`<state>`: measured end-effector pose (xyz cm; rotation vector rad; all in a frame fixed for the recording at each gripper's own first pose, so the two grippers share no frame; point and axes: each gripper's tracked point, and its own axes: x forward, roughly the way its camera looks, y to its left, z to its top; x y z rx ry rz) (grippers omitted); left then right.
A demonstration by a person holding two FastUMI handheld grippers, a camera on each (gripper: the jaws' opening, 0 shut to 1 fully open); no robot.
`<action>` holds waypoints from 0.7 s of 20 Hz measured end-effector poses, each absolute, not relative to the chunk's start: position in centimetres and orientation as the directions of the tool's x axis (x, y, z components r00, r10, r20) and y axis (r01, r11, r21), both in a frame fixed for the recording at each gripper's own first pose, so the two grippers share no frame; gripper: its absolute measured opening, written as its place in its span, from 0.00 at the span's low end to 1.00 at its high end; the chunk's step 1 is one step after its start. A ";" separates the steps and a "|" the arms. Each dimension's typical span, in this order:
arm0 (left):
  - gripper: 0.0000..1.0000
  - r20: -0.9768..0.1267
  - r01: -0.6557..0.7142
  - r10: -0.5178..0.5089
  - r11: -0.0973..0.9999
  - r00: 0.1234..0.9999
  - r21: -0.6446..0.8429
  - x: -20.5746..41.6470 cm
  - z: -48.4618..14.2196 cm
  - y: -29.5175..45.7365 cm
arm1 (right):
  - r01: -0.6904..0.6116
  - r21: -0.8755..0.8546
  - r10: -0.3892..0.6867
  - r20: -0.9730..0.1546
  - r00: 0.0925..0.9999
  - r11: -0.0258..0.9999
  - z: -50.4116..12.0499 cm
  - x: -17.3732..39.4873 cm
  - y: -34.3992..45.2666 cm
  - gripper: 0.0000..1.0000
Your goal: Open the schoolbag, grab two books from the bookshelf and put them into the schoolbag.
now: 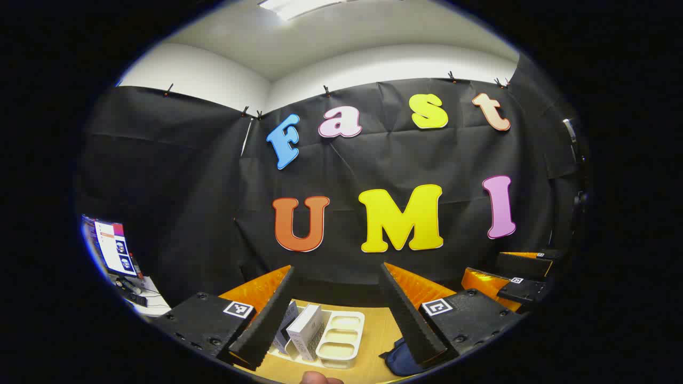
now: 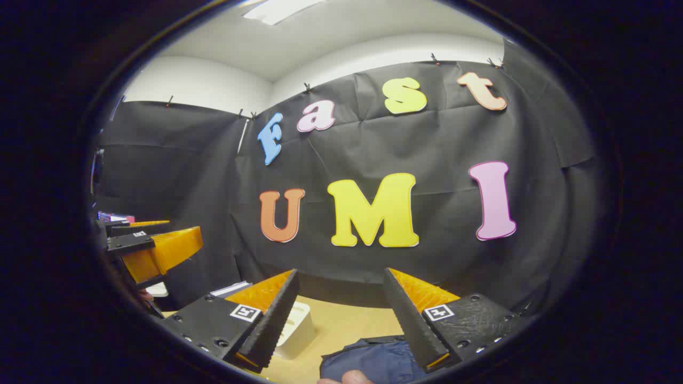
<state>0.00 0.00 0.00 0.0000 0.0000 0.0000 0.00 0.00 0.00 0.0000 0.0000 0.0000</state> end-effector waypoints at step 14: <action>0.99 -0.003 0.207 -0.207 0.977 0.978 -0.046 3.3 -1.5 9.4 | 0.223 -0.053 -0.223 0.005 0.975 0.973 0.1 0.1 11.6 0.96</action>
